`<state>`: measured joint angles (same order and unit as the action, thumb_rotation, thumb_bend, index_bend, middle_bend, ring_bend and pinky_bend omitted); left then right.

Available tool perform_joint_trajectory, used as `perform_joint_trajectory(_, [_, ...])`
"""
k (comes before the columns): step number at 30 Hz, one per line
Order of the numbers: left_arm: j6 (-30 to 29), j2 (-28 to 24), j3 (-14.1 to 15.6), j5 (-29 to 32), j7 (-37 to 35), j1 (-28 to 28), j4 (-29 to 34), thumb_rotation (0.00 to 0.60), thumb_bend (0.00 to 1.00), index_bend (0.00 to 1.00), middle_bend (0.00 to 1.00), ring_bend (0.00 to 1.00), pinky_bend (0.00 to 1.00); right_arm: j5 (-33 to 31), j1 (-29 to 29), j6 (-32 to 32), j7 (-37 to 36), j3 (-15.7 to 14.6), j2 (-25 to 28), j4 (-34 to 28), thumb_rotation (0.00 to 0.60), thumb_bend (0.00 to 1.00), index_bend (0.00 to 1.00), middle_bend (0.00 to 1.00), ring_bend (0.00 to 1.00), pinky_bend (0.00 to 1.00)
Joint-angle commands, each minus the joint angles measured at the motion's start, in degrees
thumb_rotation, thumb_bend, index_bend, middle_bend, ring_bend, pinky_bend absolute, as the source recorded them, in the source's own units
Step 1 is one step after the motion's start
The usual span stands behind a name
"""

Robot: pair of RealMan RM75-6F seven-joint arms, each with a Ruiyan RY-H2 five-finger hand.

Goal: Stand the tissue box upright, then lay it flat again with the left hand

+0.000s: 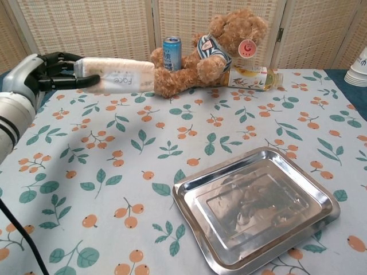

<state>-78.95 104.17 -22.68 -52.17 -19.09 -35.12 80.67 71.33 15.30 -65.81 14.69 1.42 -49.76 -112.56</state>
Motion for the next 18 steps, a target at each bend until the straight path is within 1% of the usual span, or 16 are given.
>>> perform_joint_trajectory(1, [0.8,2.8,1.6,-3.0,-2.8,1.8,-4.3,0.6,0.18,0.43,0.6,0.34,0.18,-0.1,0.0,0.1,0.1,0.0,0.0,0.1,0.6,0.12,0.18,0.05,0.0,0.0])
perform_joint_trajectory(5, [1.0,4.9,2.9,-6.3,-4.4,2.3,-8.8,0.6,0.18,0.42,0.59,0.33,0.17,-0.2,0.0,-0.1,0.3,0.0,-0.1,0.2,0.6,0.12,0.18,0.05,0.0,0.0])
perform_joint_trajectory(11, [1.1,7.3,3.7,-10.6,-6.2,2.6,-14.9,0.6,0.18,0.41,0.58,0.31,0.17,-0.3,0.0,-0.2,0.7,0.0,-0.2,0.1,0.6,0.12,0.18,0.05,0.0,0.0])
perform_joint_trajectory(18, [2.1,9.6,4.4,-12.9,-8.4,3.7,-20.6,0.6,0.18,0.39,0.56,0.3,0.17,-0.5,0.1,-0.2,0.9,-0.1,-0.3,0.2,0.6,0.12,0.18,0.05,0.0,0.0])
